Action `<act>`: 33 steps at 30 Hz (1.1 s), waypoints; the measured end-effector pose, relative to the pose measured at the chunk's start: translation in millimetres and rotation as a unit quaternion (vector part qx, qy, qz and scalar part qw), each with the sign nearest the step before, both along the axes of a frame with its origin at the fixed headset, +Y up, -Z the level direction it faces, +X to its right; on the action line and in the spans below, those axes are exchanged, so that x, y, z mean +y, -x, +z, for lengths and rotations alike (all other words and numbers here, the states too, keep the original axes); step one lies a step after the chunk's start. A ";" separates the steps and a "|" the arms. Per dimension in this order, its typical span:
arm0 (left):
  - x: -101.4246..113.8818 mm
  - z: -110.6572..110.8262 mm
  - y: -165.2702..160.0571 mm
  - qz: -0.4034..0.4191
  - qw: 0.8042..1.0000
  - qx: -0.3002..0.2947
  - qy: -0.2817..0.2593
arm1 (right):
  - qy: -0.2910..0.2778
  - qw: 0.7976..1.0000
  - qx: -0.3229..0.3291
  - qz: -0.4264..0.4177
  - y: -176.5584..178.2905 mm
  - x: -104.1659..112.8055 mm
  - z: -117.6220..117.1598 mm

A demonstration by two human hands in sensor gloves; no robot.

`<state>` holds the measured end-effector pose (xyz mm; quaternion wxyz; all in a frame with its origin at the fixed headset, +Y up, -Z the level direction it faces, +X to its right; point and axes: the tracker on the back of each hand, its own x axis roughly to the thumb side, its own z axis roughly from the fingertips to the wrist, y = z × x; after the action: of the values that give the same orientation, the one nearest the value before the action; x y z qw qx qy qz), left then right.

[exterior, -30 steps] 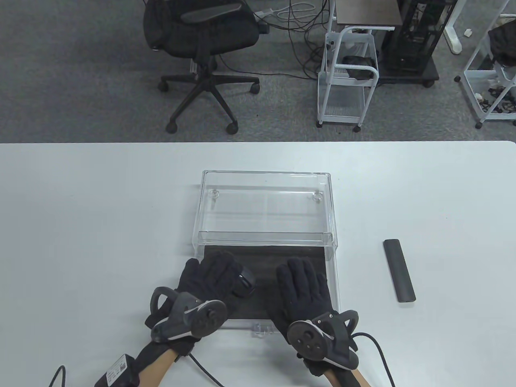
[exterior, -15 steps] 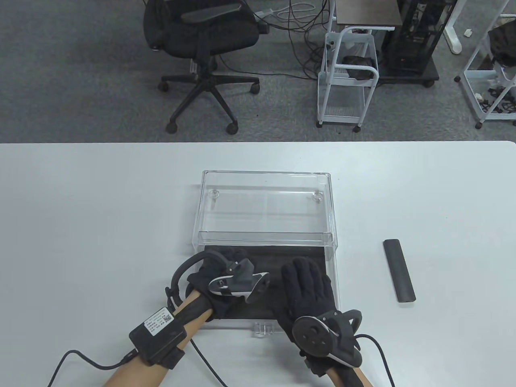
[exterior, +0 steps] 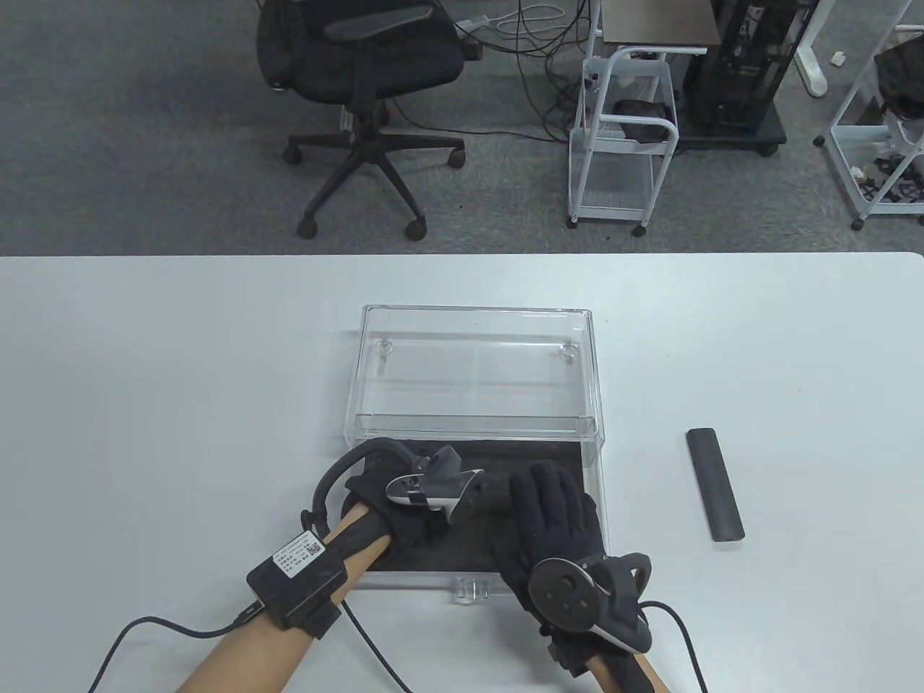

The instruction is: Pull drawer to retrieve items

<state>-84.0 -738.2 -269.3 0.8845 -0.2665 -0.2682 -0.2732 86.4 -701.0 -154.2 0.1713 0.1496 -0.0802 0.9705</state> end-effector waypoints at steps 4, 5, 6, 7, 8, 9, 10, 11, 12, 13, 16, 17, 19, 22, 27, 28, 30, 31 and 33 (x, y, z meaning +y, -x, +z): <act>-1.7 -1.7 -1.3 -0.013 1.000 0.002 -0.003 | 0.005 1.000 0.000 -0.001 -0.2 -0.8 -0.1; -2.0 -1.8 -1.3 -0.013 1.000 0.002 -0.002 | 0.006 1.000 0.000 -0.001 -0.1 -0.9 -0.2; -1.5 -1.7 -1.1 -0.012 1.000 0.003 -0.001 | 0.007 1.000 -0.001 0.000 -0.1 -1.2 -0.4; -0.9 -1.7 -0.7 -0.011 1.000 0.004 -0.001 | 0.008 1.000 -0.001 0.000 -0.2 -1.5 -0.5; -1.2 -2.6 0.9 -0.009 1.000 0.008 0.002 | 0.010 1.000 -0.001 0.000 -0.2 -2.3 -0.9; -1.1 -2.9 2.0 -0.007 1.000 0.011 0.003 | 0.012 1.000 -0.002 0.001 -0.2 -2.8 -1.2; -0.4 -3.6 4.0 -0.002 1.000 0.014 0.004 | 0.014 1.000 -0.002 0.001 -0.3 -3.4 -1.4; 0.4 -4.1 5.7 0.003 1.000 0.016 0.003 | 0.014 1.000 -0.002 0.001 -0.3 -3.7 -1.5; 2.7 -4.4 8.8 0.018 1.000 0.022 0.003 | 0.016 1.000 -0.003 0.000 -0.5 -3.8 -1.4; 4.5 -4.4 11.0 0.032 0.999 0.022 0.002 | 0.016 1.000 -0.004 -0.001 -0.6 -3.6 -1.2; 14.8 -1.1 19.2 0.080 0.996 0.021 -0.018 | 0.012 1.000 -0.006 -0.005 -2.0 -2.9 -0.6; 19.3 1.5 21.8 0.094 0.995 0.017 -0.026 | 0.012 1.000 -0.007 -0.006 -2.5 -2.8 -0.5; 29.3 9.6 26.6 0.118 0.992 0.008 -0.048 | 0.009 1.000 -0.006 -0.008 -3.4 -2.4 -0.2; 45.7 24.2 32.6 0.167 0.981 -0.016 -0.093 | 0.004 1.000 -0.002 -0.011 -3.3 -1.8 0.8; 74.0 59.7 37.0 0.239 0.953 -0.046 -0.179 | 0.010 1.000 0.023 -0.006 0.6 -1.8 3.4; 77.6 66.3 37.3 0.252 0.948 -0.047 -0.190 | 0.010 0.999 0.031 -0.004 1.6 -1.6 4.3; 82.4 80.7 35.4 0.280 0.935 -0.049 -0.212 | -0.004 0.999 0.048 -0.004 4.2 -0.8 6.4; 83.7 88.8 34.4 0.290 0.929 -0.047 -0.225 | -0.017 0.998 0.057 0.002 6.1 -0.1 8.3; 83.4 100.2 32.1 0.302 0.918 -0.058 -0.252 | -0.051 0.996 0.070 0.016 9.6 1.8 12.2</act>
<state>-116.1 -654.8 -169.1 0.9456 0.0754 -0.3094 -0.0668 76.9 -699.2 -142.0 0.1527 0.2272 -0.1151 0.9549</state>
